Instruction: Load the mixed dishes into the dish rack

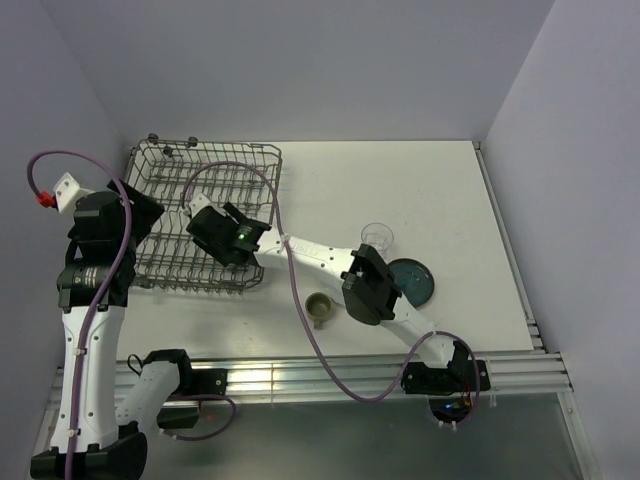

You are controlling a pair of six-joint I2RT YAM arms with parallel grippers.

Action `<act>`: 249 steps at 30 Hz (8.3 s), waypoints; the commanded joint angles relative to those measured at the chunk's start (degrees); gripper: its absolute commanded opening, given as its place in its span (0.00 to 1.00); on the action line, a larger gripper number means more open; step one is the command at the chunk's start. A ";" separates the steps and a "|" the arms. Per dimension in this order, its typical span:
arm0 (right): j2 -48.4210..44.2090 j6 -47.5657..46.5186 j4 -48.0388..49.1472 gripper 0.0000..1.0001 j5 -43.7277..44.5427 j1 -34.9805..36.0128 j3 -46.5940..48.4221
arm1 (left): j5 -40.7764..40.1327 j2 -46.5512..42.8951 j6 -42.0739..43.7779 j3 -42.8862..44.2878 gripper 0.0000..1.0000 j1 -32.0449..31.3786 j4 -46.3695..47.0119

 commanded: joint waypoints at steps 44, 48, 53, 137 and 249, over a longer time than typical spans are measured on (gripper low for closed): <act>-14.96 0.77 2.29 0.93 1.41 1.74 -9.51 | 5.81 3.54 0.72 0.21 0.88 0.22 3.39; -21.46 8.15 0.45 0.92 1.77 -0.02 -15.22 | 10.99 5.12 2.74 0.03 0.83 0.22 3.91; -33.48 19.93 -3.86 0.90 2.38 -2.57 -29.27 | 18.65 5.91 3.54 -1.73 0.75 -2.83 5.23; -82.91 40.68 38.41 0.00 -54.49 -31.84 -73.41 | 61.28 7.76 -22.38 -22.64 0.70 -32.65 64.64; -94.69 30.40 10.64 0.98 -11.42 -32.28 -81.50 | -2.45 67.68 10.65 33.42 0.00 -21.05 8.49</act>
